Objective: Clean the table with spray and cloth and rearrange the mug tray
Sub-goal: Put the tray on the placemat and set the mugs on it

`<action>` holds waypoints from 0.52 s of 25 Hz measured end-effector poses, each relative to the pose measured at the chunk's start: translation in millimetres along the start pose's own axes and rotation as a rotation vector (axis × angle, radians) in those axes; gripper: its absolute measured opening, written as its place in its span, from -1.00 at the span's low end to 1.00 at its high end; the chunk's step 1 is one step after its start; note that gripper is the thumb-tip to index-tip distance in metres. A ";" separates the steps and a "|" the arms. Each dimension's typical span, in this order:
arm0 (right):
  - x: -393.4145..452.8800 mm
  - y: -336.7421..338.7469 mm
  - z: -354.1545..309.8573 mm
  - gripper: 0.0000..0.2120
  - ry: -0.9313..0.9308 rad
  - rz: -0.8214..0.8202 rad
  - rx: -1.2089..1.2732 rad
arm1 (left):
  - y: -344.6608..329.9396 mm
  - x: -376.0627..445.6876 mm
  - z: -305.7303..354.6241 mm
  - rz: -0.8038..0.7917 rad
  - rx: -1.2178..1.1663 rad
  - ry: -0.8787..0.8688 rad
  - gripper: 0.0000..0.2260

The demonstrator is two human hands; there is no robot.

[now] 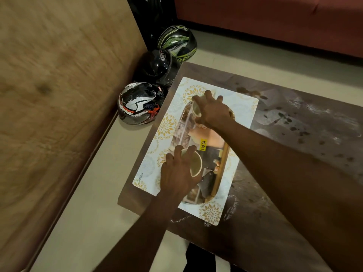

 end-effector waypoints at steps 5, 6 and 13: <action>-27.2 -9.9 -13.4 -0.36 0.013 0.108 0.060 | 19.1 12.6 2.1 0.009 0.024 0.065 -0.27; -39.2 -11.8 -17.1 -0.39 0.041 0.178 0.085 | 25.8 15.2 1.2 0.046 0.036 0.085 -0.30; -153.4 -20.3 38.9 -0.52 -0.044 0.386 0.356 | 56.0 27.8 52.8 0.243 -0.039 -0.174 -0.48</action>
Point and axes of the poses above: each hand's wrist, its own x-axis towards the middle knuckle, its own y-axis out of the back of the hand, z = x × y, the point moved 1 cm from there along x, towards the middle knuckle, and after that the axes turned 12 degrees about -z, right-handed, at the moved point
